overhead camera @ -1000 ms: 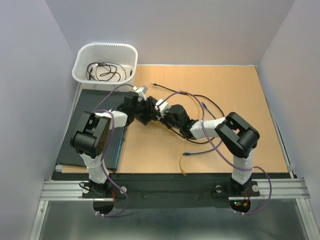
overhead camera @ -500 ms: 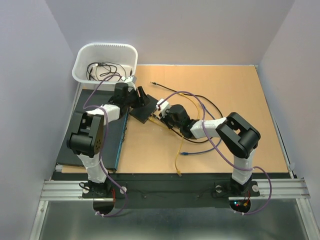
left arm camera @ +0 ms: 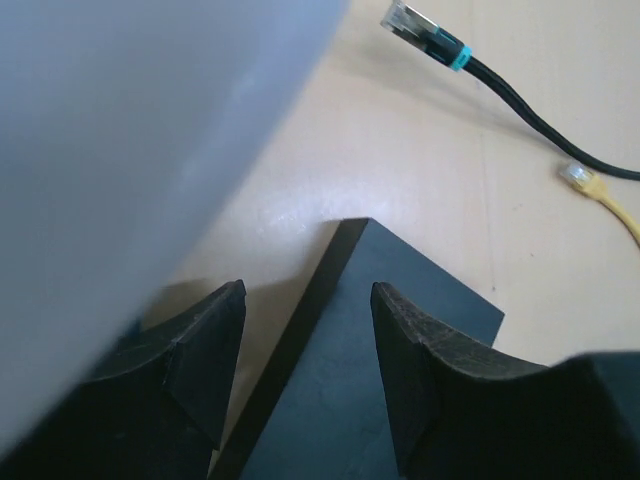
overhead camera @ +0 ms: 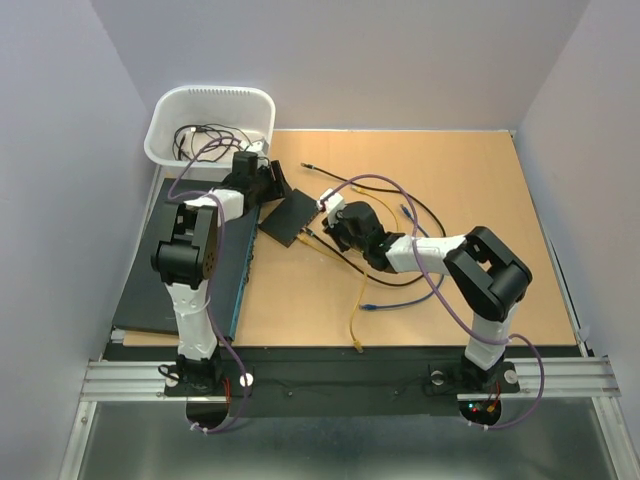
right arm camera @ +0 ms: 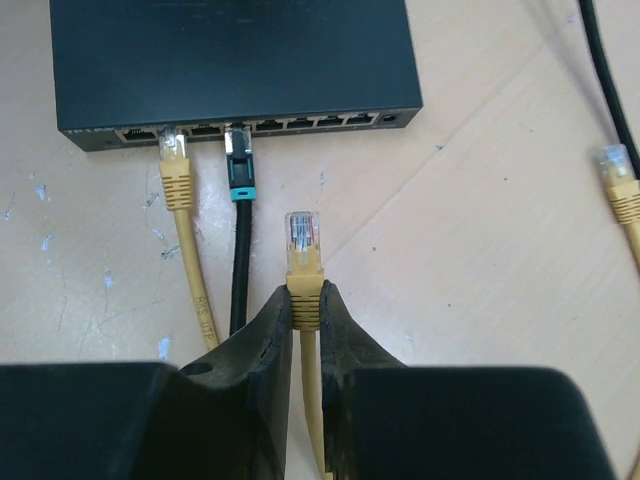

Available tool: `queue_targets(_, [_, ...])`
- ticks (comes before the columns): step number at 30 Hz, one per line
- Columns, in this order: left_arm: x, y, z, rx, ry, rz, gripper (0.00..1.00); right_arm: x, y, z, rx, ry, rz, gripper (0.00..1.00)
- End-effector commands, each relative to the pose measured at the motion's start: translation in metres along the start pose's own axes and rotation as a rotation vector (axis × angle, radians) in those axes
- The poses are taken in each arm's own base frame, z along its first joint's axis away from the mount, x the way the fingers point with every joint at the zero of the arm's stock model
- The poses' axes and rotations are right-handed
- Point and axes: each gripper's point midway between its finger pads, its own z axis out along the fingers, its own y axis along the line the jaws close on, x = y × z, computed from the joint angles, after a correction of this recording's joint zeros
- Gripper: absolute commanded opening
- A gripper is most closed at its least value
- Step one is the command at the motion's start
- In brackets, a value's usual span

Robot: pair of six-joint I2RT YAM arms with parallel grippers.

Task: Insert the plug into the switch port

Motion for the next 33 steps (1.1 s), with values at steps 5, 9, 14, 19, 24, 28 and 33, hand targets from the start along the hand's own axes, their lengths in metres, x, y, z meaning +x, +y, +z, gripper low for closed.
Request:
queue_targets(5, [0.017,0.004,0.011,-0.022,0.088,0.021,0.64,-0.04,-0.024,-0.013,0.076,-0.069,0.018,0.0])
queue_targets(9, [0.051,-0.014,0.001,0.025,0.157,0.018,0.64,-0.034,-0.026,-0.011,0.07,-0.031,-0.008,0.0])
queue_targets(14, [0.09,-0.023,-0.002,0.065,0.247,-0.01,0.64,-0.019,-0.033,-0.006,0.072,0.025,-0.009,0.01])
queue_targets(19, [0.117,-0.036,-0.011,0.099,0.285,-0.019,0.64,0.002,-0.03,-0.001,0.027,0.091,0.003,0.0])
queue_targets(24, [0.123,-0.042,-0.022,0.12,0.288,-0.046,0.64,0.025,-0.004,0.005,-0.098,0.176,0.038,0.0])
queue_targets(28, [0.123,-0.044,-0.026,0.128,0.275,-0.065,0.64,0.037,0.005,-0.002,-0.13,0.199,0.071,0.0])
queue_targets(33, [0.128,-0.046,-0.025,0.145,0.281,-0.072,0.63,0.035,0.009,-0.008,-0.154,0.192,0.091,0.0])
